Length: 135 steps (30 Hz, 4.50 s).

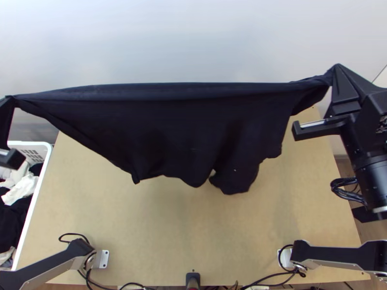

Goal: Fold the t-shirt

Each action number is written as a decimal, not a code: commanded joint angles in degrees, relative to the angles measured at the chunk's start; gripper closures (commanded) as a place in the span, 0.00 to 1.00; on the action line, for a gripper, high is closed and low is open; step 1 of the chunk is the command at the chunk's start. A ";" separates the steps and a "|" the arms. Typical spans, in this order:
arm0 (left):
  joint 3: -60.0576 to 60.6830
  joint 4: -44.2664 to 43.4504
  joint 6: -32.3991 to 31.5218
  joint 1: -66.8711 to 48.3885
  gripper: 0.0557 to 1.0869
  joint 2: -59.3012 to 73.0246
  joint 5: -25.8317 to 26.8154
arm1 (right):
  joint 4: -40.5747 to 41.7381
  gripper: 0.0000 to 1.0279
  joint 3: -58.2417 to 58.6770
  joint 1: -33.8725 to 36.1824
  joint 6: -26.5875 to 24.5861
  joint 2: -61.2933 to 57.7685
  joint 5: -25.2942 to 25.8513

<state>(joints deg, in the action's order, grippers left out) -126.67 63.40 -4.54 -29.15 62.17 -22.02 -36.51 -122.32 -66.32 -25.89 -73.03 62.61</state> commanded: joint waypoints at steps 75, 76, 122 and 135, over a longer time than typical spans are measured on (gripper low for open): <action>6.09 1.73 -16.91 13.33 0.96 -10.14 16.13 | -28.97 0.97 -7.32 7.09 28.00 5.97 -22.44; 5.91 3.14 -17.09 13.33 0.96 -10.58 17.27 | -29.49 0.97 -6.53 7.09 28.79 6.41 -22.62; 36.41 -48.98 -13.66 25.37 0.96 38.29 18.33 | 12.17 0.97 4.37 48.48 42.85 -46.67 -55.75; 26.74 -52.59 -13.31 28.71 0.96 52.44 15.78 | 16.21 0.97 -7.49 47.43 38.72 -59.06 -47.05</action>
<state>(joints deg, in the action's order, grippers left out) -95.31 11.79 -18.20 -1.74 107.68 -5.13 -22.70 -124.73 -18.06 15.62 -125.58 12.29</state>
